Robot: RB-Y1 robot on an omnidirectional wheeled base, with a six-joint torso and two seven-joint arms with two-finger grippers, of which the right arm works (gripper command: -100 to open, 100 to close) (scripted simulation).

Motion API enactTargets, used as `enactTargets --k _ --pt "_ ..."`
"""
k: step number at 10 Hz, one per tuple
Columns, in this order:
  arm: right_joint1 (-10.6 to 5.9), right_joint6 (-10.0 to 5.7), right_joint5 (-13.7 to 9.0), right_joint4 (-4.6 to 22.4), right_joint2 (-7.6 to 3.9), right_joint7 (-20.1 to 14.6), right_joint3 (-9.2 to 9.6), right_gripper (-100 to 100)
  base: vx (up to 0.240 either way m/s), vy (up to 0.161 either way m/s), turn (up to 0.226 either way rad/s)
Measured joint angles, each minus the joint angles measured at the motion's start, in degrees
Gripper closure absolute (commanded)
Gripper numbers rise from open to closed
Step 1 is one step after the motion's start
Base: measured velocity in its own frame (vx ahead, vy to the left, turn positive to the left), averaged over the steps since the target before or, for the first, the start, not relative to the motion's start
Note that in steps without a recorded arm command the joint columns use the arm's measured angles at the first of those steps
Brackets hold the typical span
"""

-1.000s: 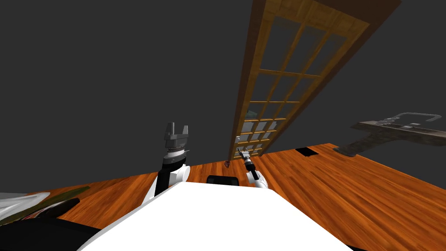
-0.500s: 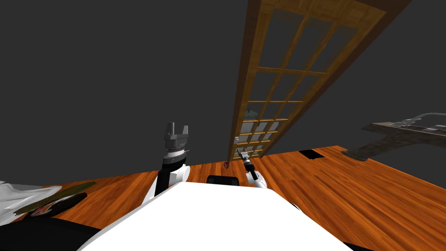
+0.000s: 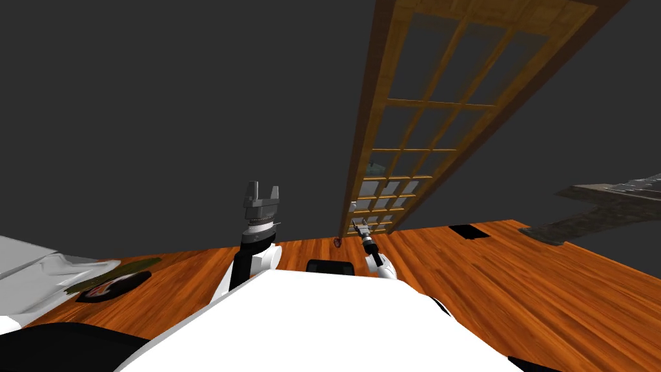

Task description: Pull the door open

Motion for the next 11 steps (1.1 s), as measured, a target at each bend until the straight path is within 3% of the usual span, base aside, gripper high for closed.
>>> enactTargets --k 3,8,11 --pt "-1.45 -1.15 -1.80 3.16 -0.76 1.32 -1.67 -100 -0.060 0.073 0.145" --pt "-2.45 -1.28 -3.50 4.82 -1.22 2.35 -3.19 -100 0.135 -0.021 0.066" --pt "-3.43 -2.21 -4.00 6.89 -1.51 2.86 -3.70 -100 0.170 -0.072 0.044"
